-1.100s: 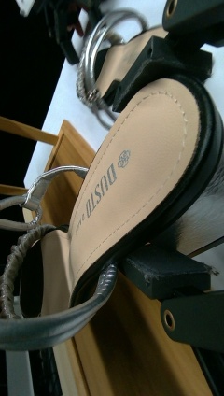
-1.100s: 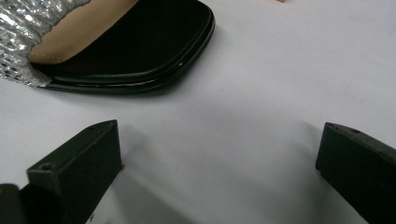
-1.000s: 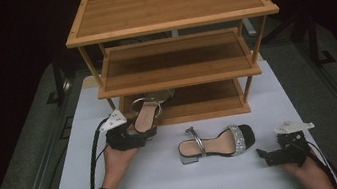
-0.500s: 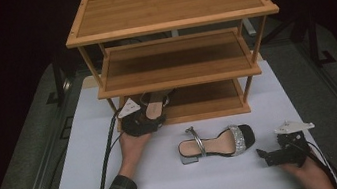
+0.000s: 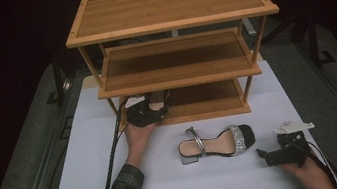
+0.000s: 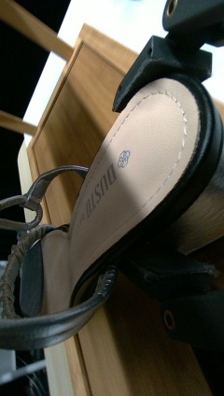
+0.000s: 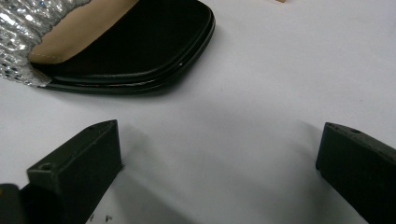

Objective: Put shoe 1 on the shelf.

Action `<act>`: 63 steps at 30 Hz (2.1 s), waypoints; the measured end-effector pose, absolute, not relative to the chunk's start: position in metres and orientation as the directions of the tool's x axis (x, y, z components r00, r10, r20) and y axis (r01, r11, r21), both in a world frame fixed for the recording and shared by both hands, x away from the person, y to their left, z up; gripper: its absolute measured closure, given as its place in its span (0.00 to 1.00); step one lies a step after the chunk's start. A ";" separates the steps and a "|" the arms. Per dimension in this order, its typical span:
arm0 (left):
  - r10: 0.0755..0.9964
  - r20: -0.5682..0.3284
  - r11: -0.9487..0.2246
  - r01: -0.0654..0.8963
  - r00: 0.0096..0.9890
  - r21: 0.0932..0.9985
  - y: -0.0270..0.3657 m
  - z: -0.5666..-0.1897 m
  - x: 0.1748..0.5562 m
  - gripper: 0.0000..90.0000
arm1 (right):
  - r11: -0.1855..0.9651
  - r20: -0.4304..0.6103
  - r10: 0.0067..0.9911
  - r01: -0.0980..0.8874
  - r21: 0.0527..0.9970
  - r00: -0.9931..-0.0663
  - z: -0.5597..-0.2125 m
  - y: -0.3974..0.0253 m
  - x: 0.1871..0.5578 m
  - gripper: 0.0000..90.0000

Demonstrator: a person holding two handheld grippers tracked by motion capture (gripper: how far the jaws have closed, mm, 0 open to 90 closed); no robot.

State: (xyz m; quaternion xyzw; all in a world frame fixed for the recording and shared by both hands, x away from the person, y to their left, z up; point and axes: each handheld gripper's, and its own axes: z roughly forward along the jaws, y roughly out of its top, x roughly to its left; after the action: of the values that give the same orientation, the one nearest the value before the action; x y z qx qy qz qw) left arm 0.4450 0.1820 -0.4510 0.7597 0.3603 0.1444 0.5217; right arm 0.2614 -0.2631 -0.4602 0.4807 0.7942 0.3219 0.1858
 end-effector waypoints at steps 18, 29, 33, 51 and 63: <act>0.719 -0.152 -0.248 0.455 0.678 0.856 0.188 -0.451 0.442 0.19 | 0.332 0.013 0.883 0.644 0.689 -0.469 -0.460 -0.263 0.261 0.00; 0.683 -0.127 -0.281 0.419 0.719 0.864 0.213 -0.446 0.418 0.52 | 0.332 0.012 0.883 0.643 0.691 -0.469 -0.460 -0.263 0.261 0.00; 0.684 -0.125 -0.280 0.417 0.719 0.865 0.205 -0.446 0.415 0.56 | 0.331 0.012 0.883 0.643 0.690 -0.469 -0.460 -0.263 0.261 0.00; 0.655 -0.089 -0.316 0.379 0.751 0.870 0.191 -0.446 0.413 0.57 | 0.332 0.012 0.883 0.643 0.691 -0.469 -0.460 -0.263 0.261 0.00; 0.657 -0.098 -0.349 0.416 0.748 0.840 0.205 -0.433 0.390 0.39 | 0.331 0.013 0.883 0.644 0.690 -0.468 -0.460 -0.263 0.261 0.00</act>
State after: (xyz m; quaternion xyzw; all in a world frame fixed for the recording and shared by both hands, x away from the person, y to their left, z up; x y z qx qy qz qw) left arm 0.3901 0.2050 -0.4335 0.8109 0.3308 0.1294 0.4650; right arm 0.2613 -0.2629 -0.4601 0.4807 0.7943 0.3213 0.1865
